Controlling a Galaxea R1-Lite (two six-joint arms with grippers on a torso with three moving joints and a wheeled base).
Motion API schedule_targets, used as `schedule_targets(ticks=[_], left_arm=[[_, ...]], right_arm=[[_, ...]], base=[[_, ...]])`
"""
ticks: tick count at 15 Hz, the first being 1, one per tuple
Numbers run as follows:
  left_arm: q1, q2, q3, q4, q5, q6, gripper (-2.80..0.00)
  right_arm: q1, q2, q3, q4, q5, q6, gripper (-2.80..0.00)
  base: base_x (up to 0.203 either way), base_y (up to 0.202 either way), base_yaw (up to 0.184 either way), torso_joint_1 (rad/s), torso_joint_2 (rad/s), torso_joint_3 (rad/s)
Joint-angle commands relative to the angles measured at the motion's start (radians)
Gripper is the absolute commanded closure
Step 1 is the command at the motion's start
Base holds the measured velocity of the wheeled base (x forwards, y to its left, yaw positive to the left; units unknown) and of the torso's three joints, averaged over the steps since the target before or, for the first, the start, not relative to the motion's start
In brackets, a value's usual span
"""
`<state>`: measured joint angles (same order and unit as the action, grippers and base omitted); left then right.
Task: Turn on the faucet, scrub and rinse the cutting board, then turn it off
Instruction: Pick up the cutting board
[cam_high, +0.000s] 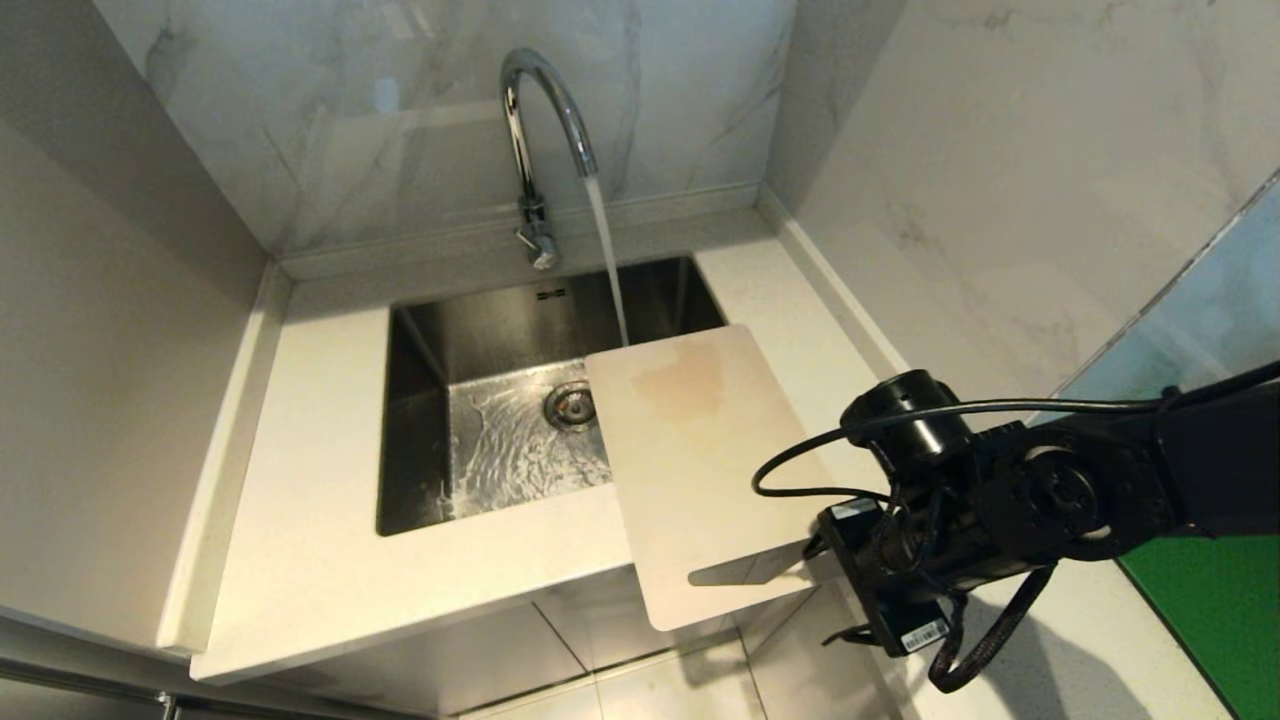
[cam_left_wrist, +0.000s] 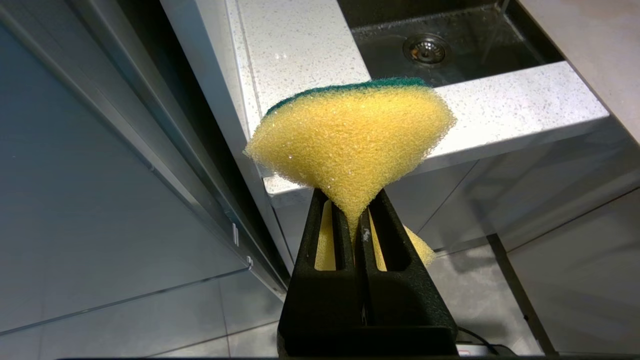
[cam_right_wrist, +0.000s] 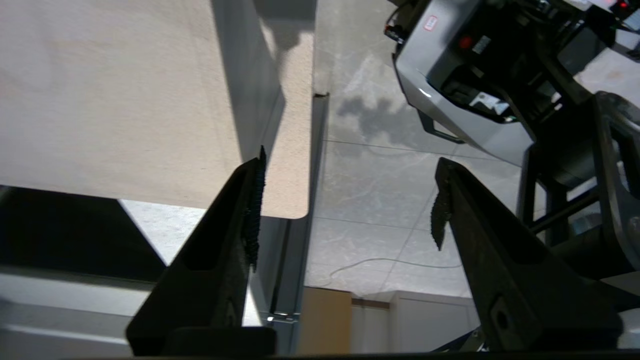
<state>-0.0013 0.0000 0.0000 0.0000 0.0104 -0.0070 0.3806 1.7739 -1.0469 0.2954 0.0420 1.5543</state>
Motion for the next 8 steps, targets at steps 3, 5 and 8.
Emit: schedule_targets(ticks=[3, 5, 8], left_arm=[[0.0, 0.002, 0.0, 0.0, 0.0, -0.001, 0.0], [0.0, 0.002, 0.0, 0.0, 0.0, -0.001, 0.0], [0.0, 0.002, 0.0, 0.0, 0.0, -0.001, 0.0]], right_arm=[[0.035, 0.084, -0.017, 0.004, -0.001, 0.009, -2.8], [0.035, 0.099, -0.021, 0.002, -0.001, 0.009, -2.8], [0.035, 0.127, -0.034, -0.003, -0.001, 0.007, -2.8]], base=[[0.0, 0.0, 0.0, 0.0, 0.0, 0.0], [0.0, 0.0, 0.0, 0.0, 0.0, 0.0], [0.0, 0.0, 0.0, 0.0, 0.0, 0.0]])
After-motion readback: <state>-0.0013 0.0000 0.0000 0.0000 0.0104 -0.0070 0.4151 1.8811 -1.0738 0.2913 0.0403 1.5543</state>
